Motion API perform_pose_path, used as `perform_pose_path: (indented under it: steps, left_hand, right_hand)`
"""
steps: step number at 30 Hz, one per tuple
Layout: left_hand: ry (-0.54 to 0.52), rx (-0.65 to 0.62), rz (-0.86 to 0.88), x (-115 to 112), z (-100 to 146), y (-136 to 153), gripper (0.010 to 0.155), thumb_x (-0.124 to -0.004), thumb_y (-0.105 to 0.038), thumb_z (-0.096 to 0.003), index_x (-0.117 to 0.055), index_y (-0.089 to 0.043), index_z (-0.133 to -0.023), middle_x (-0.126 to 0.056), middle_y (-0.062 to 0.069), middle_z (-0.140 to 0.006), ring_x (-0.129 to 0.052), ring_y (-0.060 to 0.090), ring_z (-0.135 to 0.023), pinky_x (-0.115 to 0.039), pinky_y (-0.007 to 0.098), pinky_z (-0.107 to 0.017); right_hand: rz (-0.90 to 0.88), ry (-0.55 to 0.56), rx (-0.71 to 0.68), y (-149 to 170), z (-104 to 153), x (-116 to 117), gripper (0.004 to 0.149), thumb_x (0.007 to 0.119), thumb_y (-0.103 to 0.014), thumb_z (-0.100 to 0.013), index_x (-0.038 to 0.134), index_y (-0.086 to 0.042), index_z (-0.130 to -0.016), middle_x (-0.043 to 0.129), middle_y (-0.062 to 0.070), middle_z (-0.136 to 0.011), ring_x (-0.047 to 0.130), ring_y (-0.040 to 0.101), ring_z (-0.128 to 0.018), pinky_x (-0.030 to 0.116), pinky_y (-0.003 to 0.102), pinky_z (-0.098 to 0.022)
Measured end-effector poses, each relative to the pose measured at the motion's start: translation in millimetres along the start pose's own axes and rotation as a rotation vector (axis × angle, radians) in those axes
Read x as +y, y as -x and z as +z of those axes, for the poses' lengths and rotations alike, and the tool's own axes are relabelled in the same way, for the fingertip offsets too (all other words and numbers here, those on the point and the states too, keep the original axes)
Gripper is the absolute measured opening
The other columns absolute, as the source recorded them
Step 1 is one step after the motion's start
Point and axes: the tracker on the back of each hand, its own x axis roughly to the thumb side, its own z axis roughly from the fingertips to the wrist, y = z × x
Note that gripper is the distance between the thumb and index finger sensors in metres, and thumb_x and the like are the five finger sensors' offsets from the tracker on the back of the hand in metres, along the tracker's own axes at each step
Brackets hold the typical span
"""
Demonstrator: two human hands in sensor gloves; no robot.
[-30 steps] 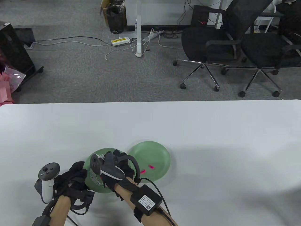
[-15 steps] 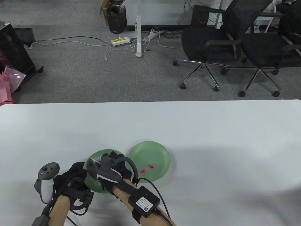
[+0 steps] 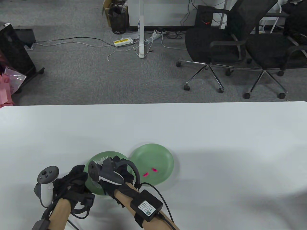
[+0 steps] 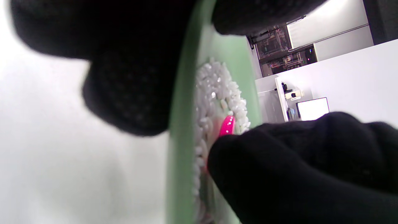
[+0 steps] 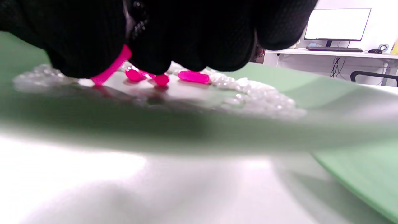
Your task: Pick gummy candy with hand pinch into plate
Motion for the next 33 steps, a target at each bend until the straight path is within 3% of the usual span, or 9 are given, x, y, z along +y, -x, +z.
perform_pose_path:
  steps: [13, 18, 22, 26, 29, 33]
  left_hand:
    - [0.002, 0.0, -0.026, -5.5, 2.4, -3.1, 0.058, -0.075, -0.031, -0.044, -0.069, -0.018, -0.1, -0.097, 0.007, -0.079, -0.111, 0.028, -0.022, -0.093, 0.035, -0.019]
    - [0.0, 0.002, -0.02, -3.7, 1.1, -1.0, 0.058, -0.075, -0.031, -0.0441, -0.069, -0.018, -0.1, -0.098, 0.006, -0.079, -0.111, 0.028, -0.022, -0.093, 0.035, -0.019]
    - [-0.019, 0.011, -0.022, 0.3, 0.0, 1.5, 0.058, -0.075, -0.03, -0.0441, -0.069, -0.018, -0.1, -0.097, 0.007, -0.079, -0.111, 0.028, -0.022, -0.093, 0.036, -0.019]
    - [-0.026, 0.015, -0.001, 3.5, -0.3, 2.3, 0.058, -0.075, -0.03, -0.0441, -0.07, -0.018, -0.1, -0.097, 0.007, -0.079, -0.111, 0.028, -0.022, -0.093, 0.036, -0.019]
    - [-0.033, 0.014, -0.003, 5.3, -2.0, 3.4, 0.058, -0.075, -0.03, -0.0441, -0.07, -0.018, -0.1, -0.097, 0.007, -0.079, -0.111, 0.028, -0.022, -0.093, 0.036, -0.019]
    - [-0.036, 0.017, -0.001, 7.8, -5.2, 6.6, 0.058, -0.075, -0.03, -0.0441, -0.069, -0.018, -0.1, -0.097, 0.007, -0.079, -0.111, 0.028, -0.022, -0.093, 0.036, -0.019]
  right_hand:
    - [0.065, -0.051, -0.047, -3.0, 2.3, 6.1, 0.045, 0.077, -0.046, -0.037, 0.084, -0.021, -0.074, 0.082, 0.001, -0.083, 0.081, 0.031, -0.078, 0.062, 0.059, -0.069]
    - [0.032, -0.031, -0.035, 5.5, 2.7, -2.4, 0.045, 0.077, -0.046, -0.037, 0.084, -0.021, -0.074, 0.082, 0.0, -0.083, 0.081, 0.03, -0.078, 0.062, 0.059, -0.069]
    - [0.004, -0.005, 0.013, 29.7, 2.8, -18.6, 0.045, 0.078, -0.046, -0.037, 0.084, -0.021, -0.074, 0.082, 0.0, -0.083, 0.08, 0.03, -0.079, 0.062, 0.059, -0.069]
    - [-0.03, 0.009, 0.113, 76.4, 1.2, -29.9, 0.045, 0.078, -0.047, -0.037, 0.084, -0.021, -0.074, 0.082, 0.0, -0.083, 0.081, 0.03, -0.078, 0.062, 0.059, -0.069]
    - [-0.036, -0.013, 0.188, 108.8, -0.4, -25.2, 0.045, 0.078, -0.047, -0.038, 0.084, -0.021, -0.074, 0.082, 0.0, -0.083, 0.08, 0.031, -0.079, 0.062, 0.059, -0.068]
    - [-0.033, -0.068, 0.268, 139.7, -3.6, -2.0, 0.045, 0.078, -0.047, -0.038, 0.084, -0.021, -0.074, 0.082, 0.0, -0.083, 0.08, 0.031, -0.078, 0.062, 0.059, -0.068]
